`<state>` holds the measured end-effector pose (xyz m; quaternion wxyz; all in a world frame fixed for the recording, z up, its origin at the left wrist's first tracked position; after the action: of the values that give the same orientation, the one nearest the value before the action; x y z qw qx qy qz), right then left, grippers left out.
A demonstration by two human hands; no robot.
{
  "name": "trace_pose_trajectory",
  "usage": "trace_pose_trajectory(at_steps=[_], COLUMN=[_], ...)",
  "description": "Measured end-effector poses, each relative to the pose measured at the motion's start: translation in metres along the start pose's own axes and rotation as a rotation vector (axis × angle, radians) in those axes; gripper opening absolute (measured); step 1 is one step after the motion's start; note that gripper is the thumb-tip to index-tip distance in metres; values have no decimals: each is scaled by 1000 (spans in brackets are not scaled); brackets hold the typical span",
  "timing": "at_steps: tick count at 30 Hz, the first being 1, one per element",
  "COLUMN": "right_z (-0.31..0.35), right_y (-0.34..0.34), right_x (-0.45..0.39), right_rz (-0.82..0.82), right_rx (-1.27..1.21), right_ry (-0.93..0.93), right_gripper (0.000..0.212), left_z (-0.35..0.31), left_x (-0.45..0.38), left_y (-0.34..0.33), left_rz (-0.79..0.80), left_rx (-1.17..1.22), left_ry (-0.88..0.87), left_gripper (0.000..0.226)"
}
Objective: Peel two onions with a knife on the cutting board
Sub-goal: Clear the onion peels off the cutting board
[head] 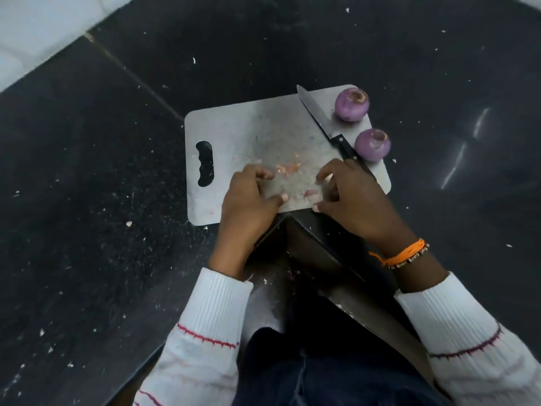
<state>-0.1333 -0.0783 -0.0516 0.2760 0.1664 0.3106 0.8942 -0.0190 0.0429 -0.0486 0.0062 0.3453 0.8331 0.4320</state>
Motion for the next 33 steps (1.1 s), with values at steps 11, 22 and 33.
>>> trace_pose_trajectory(at_steps=[11,22,33], right_z=[29,52,15], right_y=[-7,-62,-25], right_x=[-32,-20,-19], right_rz=[-165,160,-356], right_rx=[-523,-827,350], right_ry=[-19,-232,69], right_gripper=[27,30,44], left_z=[-9,11,32], left_x=[-9,-21,-6], left_y=[1,31,18], left_rz=[-116,-129,-176], left_rx=[293,570,-410], left_ry=[-167,39,-139], left_gripper=[33,33,59])
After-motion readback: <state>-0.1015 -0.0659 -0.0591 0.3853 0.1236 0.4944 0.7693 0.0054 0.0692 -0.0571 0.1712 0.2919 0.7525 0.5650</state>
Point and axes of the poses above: each hand's wrist, its own x-axis away from the middle knuckle, its own y-axis out of the back of the hand, z = x × y, the point moved 3 cm from there along -x, towards the middle knuckle, and after that the axes turned 12 degrees about -x, right-handed, at the moved point
